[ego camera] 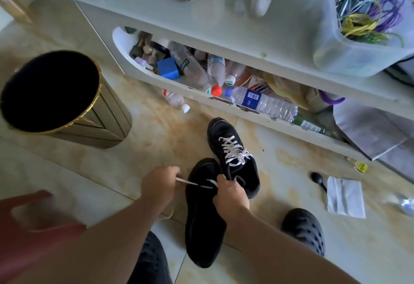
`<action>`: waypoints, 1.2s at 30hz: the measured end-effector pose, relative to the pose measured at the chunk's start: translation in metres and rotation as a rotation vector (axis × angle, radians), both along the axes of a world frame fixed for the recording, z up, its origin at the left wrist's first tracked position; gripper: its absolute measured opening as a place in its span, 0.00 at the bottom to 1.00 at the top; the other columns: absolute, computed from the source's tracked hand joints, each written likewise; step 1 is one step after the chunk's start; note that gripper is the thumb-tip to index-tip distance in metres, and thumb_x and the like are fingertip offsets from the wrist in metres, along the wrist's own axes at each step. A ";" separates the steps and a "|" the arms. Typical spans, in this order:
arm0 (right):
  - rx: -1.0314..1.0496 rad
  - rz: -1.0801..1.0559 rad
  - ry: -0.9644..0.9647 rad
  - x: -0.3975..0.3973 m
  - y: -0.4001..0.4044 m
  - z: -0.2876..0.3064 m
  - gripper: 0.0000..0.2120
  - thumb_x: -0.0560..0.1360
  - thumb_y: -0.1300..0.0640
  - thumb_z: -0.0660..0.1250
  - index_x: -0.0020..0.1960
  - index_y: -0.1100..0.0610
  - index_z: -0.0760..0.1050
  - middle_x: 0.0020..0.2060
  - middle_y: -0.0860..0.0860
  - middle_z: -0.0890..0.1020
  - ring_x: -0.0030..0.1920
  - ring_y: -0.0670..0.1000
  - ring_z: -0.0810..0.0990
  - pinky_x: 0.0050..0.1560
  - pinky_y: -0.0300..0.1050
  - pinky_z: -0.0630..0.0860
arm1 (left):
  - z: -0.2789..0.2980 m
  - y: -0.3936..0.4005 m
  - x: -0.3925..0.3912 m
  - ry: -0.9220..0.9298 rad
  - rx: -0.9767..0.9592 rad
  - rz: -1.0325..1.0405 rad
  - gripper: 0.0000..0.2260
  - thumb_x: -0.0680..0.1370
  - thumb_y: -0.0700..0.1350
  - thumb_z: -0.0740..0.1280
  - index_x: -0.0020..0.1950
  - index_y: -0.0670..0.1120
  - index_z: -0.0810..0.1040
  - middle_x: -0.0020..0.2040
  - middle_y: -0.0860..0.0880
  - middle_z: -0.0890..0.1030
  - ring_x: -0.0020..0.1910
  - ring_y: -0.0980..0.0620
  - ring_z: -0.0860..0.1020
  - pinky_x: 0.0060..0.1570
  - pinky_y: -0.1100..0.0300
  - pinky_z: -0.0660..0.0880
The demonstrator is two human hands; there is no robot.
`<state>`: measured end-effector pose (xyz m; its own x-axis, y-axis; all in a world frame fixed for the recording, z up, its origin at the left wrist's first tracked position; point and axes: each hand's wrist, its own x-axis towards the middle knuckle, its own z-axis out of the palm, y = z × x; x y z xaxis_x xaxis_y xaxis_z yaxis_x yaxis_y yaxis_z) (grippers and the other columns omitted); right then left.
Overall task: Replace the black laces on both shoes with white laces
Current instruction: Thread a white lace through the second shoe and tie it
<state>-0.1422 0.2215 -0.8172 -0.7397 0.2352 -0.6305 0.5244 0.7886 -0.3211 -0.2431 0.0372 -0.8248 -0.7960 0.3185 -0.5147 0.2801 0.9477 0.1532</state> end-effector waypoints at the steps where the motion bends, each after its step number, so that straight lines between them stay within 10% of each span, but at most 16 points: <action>1: -0.016 -0.006 0.007 0.001 0.002 0.000 0.11 0.77 0.62 0.64 0.59 0.55 0.70 0.47 0.55 0.79 0.50 0.62 0.82 0.41 0.51 0.78 | 0.002 -0.007 -0.003 0.006 0.013 0.001 0.19 0.80 0.62 0.69 0.36 0.53 0.69 0.33 0.53 0.75 0.34 0.52 0.75 0.27 0.58 0.59; 6: -0.179 -0.071 0.091 0.000 0.002 0.014 0.11 0.80 0.43 0.67 0.51 0.50 0.73 0.42 0.52 0.81 0.44 0.57 0.80 0.40 0.48 0.74 | 0.026 -0.009 -0.014 -0.155 0.165 0.078 0.18 0.76 0.57 0.69 0.64 0.54 0.78 0.55 0.51 0.77 0.51 0.50 0.79 0.45 0.56 0.76; 12: -0.409 -0.397 0.257 -0.043 0.010 0.100 0.12 0.81 0.51 0.64 0.46 0.56 0.81 0.38 0.54 0.82 0.39 0.55 0.78 0.42 0.48 0.76 | 0.117 0.041 -0.045 -0.312 0.514 0.658 0.14 0.82 0.43 0.65 0.64 0.38 0.81 0.52 0.41 0.82 0.49 0.42 0.79 0.55 0.49 0.76; 19: -0.740 -0.521 0.675 -0.047 0.033 0.279 0.05 0.82 0.60 0.69 0.55 0.54 0.82 0.36 0.52 0.86 0.25 0.47 0.69 0.30 0.42 0.68 | 0.297 0.066 -0.010 -0.125 1.145 0.575 0.15 0.85 0.40 0.61 0.56 0.54 0.85 0.35 0.48 0.77 0.34 0.49 0.70 0.40 0.57 0.68; 24: -1.169 -0.593 0.797 -0.008 0.037 0.363 0.08 0.84 0.65 0.64 0.62 0.61 0.77 0.36 0.52 0.83 0.30 0.50 0.75 0.30 0.43 0.73 | 0.387 0.065 0.036 -0.016 1.470 0.510 0.11 0.84 0.37 0.67 0.58 0.54 0.82 0.44 0.54 0.88 0.42 0.60 0.83 0.48 0.64 0.81; 36: -1.164 -0.566 0.926 0.051 0.010 0.435 0.09 0.82 0.64 0.67 0.44 0.57 0.79 0.37 0.51 0.82 0.40 0.51 0.80 0.47 0.46 0.77 | 0.478 0.055 0.100 0.063 1.616 0.422 0.08 0.84 0.38 0.67 0.48 0.49 0.80 0.45 0.54 0.88 0.48 0.51 0.84 0.55 0.53 0.80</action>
<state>-0.0916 0.2313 -0.3824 -0.9413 0.3327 -0.0562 -0.0585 -0.3248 -0.9440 -0.1435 0.0924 -0.3465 -0.9637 0.2266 0.1412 0.1067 -0.1576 0.9817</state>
